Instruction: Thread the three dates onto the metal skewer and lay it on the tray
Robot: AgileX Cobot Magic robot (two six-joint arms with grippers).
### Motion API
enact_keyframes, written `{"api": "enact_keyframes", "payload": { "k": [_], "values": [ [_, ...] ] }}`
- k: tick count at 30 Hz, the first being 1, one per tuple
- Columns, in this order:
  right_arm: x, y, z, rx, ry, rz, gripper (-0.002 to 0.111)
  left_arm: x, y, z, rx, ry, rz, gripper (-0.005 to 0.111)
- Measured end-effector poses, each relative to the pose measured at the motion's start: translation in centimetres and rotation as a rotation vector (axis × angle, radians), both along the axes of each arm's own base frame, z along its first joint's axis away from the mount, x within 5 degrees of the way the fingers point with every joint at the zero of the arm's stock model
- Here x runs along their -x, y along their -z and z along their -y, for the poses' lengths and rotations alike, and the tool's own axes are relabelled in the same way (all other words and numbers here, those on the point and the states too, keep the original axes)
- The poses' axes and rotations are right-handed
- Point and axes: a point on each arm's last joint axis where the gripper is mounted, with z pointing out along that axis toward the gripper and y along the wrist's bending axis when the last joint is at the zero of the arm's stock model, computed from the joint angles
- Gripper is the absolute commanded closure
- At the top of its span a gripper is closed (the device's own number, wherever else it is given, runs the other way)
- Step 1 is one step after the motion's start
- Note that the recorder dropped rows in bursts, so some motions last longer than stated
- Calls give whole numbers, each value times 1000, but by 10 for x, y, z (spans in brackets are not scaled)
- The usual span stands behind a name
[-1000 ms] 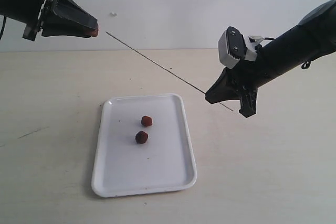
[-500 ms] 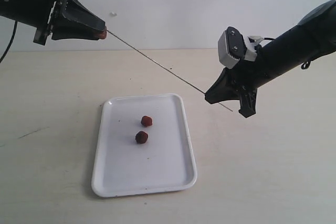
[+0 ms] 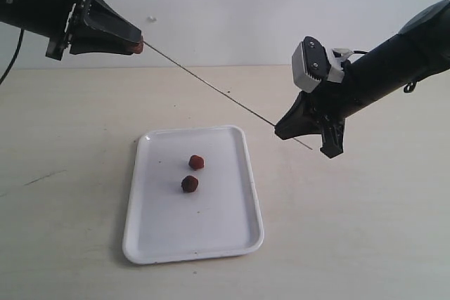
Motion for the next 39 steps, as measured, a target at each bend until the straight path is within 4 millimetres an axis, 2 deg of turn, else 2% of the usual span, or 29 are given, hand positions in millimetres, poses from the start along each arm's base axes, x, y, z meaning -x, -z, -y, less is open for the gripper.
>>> {"api": "enact_keyframes", "payload": {
  "k": [10,39],
  "values": [
    [0,2,2,35,-4,5,108,-2,2,-12,-32,-19,4,84],
    [-1,2,3,38,-1,12,108,0,3,-5,-35,-3,-7,84]
  ]
}}
